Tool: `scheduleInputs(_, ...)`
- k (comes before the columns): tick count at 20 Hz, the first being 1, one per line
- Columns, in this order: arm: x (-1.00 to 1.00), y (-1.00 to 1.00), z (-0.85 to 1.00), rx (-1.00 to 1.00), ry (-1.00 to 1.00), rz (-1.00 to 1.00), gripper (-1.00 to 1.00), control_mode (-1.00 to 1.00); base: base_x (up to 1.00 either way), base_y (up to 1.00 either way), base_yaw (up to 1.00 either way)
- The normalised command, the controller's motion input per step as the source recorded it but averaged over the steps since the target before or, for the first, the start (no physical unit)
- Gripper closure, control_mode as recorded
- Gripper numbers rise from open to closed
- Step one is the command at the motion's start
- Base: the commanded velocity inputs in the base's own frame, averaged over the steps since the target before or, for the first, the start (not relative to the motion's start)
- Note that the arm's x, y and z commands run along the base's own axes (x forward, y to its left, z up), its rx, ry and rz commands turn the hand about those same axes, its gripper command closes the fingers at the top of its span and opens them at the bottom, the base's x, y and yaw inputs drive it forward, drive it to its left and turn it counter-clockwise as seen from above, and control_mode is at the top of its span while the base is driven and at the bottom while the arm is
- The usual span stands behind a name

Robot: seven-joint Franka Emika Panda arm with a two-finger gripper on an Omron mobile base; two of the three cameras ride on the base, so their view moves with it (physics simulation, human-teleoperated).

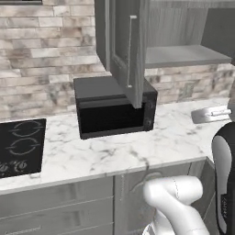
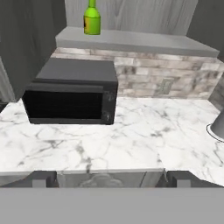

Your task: Move the cutting board and knife to the sink. Then move spray from the cabinet to the counter.

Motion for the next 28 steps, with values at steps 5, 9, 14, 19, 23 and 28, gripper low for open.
scheduleInputs(5,0.00,0.00,0.00,0.00,0.00,0.00,-1.00,1.00,0.27,-0.82,0.07)
scheduleInputs(9,0.00,0.00,0.00,0.00,0.00,0.00,-1.00,1.00,0.52,-0.11,0.07)
scheduleInputs(14,0.00,0.00,0.00,0.00,0.00,0.00,-1.00,1.00,0.58,0.11,0.10)
scheduleInputs(19,0.00,0.00,0.00,0.00,0.00,0.00,-1.00,1.00,0.49,-0.10,0.09)
scheduleInputs(23,0.00,0.00,0.00,0.00,0.00,0.00,-1.00,1.00,0.52,0.24,0.08)
scheduleInputs(28,0.00,0.00,0.00,0.00,0.00,0.00,-1.00,1.00,0.57,0.12,0.09)
